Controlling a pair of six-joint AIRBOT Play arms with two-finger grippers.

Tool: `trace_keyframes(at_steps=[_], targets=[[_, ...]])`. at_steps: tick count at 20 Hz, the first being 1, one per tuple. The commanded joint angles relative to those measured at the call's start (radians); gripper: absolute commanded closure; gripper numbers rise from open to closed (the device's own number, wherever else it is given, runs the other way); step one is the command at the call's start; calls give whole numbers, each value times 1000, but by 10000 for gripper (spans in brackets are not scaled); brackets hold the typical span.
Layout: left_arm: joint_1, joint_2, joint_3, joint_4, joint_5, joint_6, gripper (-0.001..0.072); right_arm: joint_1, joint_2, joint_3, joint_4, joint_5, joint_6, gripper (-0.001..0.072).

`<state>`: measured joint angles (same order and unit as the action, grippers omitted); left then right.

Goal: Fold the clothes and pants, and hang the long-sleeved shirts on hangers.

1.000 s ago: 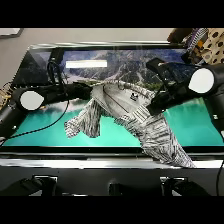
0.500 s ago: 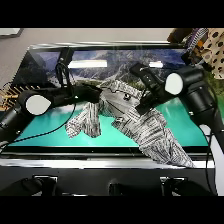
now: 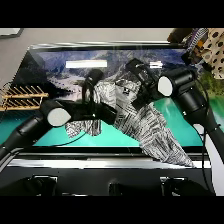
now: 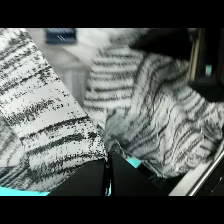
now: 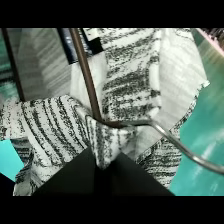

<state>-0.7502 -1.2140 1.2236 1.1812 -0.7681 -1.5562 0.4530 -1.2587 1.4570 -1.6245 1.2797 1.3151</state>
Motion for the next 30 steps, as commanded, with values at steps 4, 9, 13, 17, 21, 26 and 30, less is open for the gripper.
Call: trace_keyframes(at_steps=[4,9,13,17,21,26,30], targets=[[-42,-38,-51,-2,50,-22,687,1,26,74,-38,-23,6,691],[76,-2,16,-1,-43,-10,25,1,52,74,37,12,-127,690],[302,116,55,-2,-179,124,25,1,53,74,121,-8,-353,690],[423,166,54,-2,-305,540,41,1,53,74,206,9,-634,689],[416,111,52,-2,-465,731,43,1,52,74,256,55,-774,689],[416,72,52,-51,-463,912,43,1,49,74,265,70,-780,690],[416,35,52,-105,-462,974,47,1,34,74,315,60,-781,689]])
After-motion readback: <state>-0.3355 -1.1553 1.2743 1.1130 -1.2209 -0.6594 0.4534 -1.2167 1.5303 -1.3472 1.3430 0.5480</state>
